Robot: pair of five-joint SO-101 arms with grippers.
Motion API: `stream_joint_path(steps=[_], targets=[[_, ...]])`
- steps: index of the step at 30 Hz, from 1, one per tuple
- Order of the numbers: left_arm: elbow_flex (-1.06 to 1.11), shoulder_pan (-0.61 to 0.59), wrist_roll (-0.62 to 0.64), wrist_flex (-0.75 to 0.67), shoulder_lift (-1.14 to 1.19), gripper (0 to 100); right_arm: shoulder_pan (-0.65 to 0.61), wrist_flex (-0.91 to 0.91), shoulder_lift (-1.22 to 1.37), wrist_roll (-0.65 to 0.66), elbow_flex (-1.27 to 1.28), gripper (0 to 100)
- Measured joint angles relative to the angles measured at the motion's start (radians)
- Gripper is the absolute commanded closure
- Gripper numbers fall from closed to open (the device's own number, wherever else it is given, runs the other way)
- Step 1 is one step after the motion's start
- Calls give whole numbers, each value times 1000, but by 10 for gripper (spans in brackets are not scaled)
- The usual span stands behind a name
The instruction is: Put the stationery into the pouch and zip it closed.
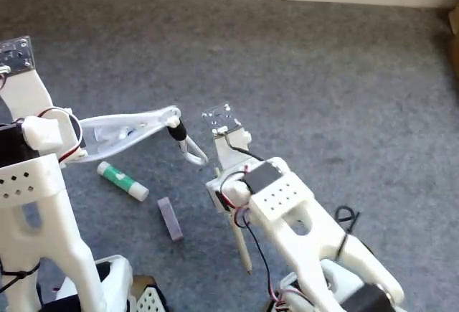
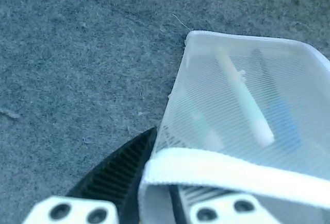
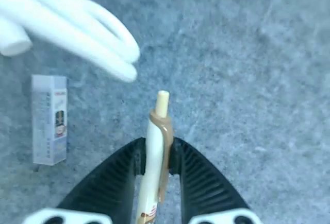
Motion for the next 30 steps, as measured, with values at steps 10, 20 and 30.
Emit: stream_joint_path(steps=[10, 20, 30], targets=[[18, 0, 0, -6, 0, 995, -2, 0, -282, 0, 3, 993], [18, 0, 0, -6, 0, 995, -126, -61, -437, 0, 3, 993], [20, 0, 0, -6, 0, 995, -196, -239, -491, 0, -12, 993]])
